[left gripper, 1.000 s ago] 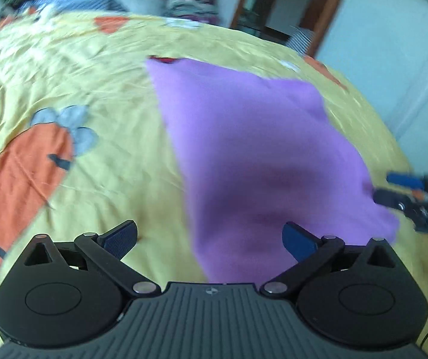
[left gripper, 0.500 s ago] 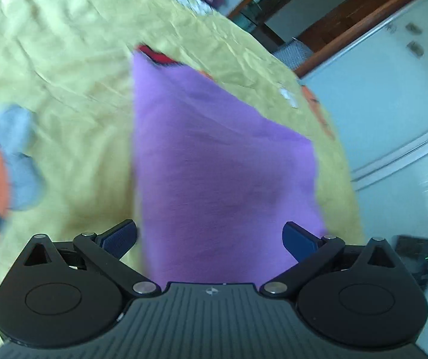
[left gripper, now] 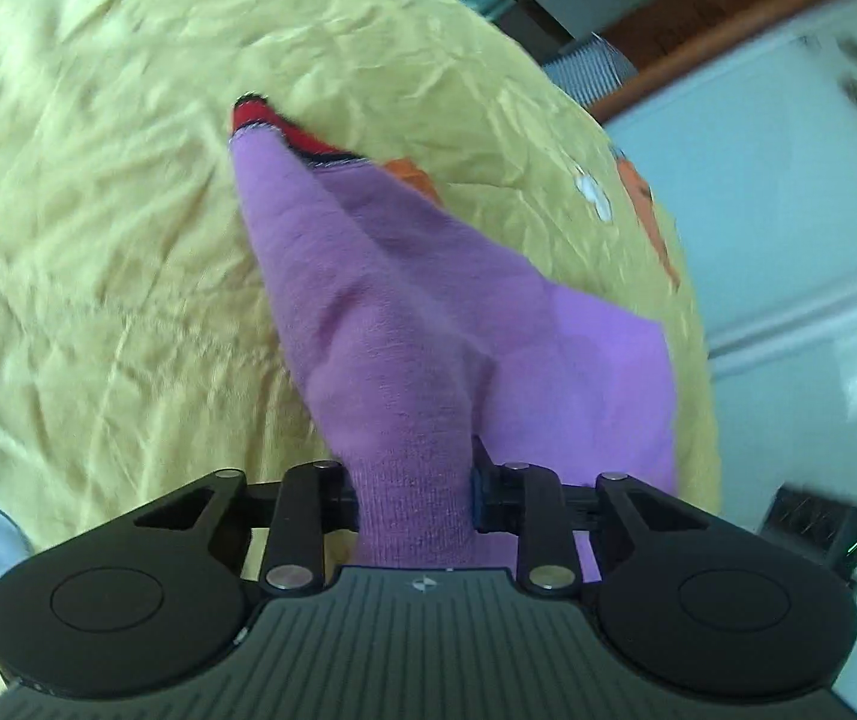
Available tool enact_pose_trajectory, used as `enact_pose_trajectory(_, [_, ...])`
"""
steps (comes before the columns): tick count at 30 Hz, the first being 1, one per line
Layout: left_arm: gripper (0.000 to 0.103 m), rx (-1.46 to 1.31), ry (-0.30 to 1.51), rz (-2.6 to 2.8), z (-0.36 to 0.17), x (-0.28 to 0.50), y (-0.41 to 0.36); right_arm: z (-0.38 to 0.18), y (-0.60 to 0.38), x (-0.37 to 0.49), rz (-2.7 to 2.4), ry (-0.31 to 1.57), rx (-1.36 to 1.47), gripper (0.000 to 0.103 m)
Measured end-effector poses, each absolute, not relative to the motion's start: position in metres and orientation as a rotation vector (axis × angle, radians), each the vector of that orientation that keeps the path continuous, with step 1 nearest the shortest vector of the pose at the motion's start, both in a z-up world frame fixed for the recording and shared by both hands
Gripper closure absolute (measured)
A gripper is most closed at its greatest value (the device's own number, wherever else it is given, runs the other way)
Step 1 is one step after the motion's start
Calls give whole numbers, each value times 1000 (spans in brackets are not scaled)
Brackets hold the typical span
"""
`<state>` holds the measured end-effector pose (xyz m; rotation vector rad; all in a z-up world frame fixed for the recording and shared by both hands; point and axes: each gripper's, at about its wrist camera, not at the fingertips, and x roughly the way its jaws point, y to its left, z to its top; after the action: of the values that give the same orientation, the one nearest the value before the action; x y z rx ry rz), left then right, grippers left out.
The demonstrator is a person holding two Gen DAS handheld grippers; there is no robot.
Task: Fold small clothes
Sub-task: 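Grasp the sweater's folded edge with the left gripper while the right gripper grasps it too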
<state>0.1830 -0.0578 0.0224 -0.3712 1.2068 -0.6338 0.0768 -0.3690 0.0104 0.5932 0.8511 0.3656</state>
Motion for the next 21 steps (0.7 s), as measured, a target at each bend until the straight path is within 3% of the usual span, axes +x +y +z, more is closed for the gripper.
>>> enact_pose_trajectory(13, [78,-162,1136,-588,77,166,-1,48,-297,48,460,761,687,80])
enact_pose_trajectory(15, [77,-166,1154,-555,65,174,10,40,-286,60,429,776,662,72])
enact_pose_trajectory(16, [73,-200,1178,-538,54,176,19,34,-282,68,402,804,638,55])
enact_pose_trajectory(17, [69,-233,1185,-527,45,174,27,30,-280,73,351,822,582,31])
enact_pose_trajectory(19, [51,-288,1185,-516,37,163,42,23,-283,68,288,832,530,27])
enact_pose_trajectory(21, [44,-335,1167,-571,38,138,56,19,-295,50,333,833,550,28])
